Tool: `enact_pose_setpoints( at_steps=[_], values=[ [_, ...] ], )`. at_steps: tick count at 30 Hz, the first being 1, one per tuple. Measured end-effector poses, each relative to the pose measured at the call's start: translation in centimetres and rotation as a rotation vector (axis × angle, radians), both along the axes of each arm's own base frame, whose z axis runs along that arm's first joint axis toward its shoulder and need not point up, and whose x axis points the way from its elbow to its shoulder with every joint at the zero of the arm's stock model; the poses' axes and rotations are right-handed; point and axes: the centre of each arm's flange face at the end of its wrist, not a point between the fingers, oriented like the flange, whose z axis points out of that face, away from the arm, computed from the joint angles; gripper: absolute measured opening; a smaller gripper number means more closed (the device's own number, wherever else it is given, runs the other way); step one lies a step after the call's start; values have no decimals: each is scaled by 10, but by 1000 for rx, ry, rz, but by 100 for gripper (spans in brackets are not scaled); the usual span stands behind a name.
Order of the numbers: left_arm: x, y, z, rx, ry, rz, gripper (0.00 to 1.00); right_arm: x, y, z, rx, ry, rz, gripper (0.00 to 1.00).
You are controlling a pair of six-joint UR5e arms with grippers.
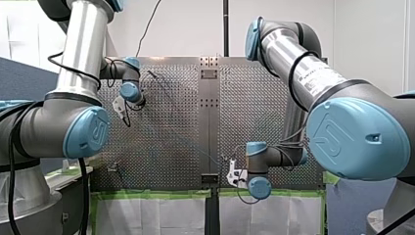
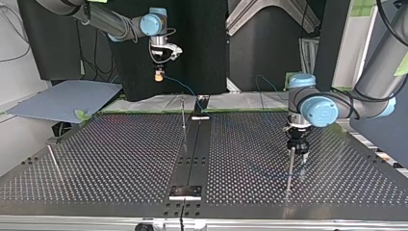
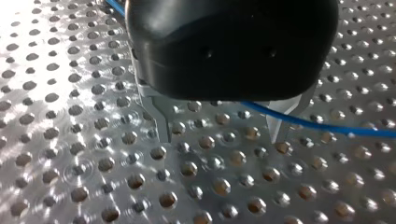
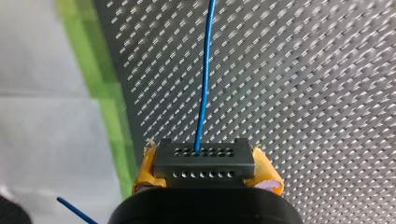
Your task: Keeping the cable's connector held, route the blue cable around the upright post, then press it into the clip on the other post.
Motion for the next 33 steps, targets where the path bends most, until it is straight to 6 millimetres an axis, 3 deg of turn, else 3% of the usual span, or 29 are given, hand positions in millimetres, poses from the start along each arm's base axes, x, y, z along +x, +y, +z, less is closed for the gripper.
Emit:
enact_pose_setpoints(
  at_steps=[9,33],
  values=[
    [-5,2,-3,-20,28,51,100,-17,5,-5,8,42,-7,0],
    [9,2,8,-225,-97,-28,100,-9,-5,-1,-21,24,55,0]
  ],
)
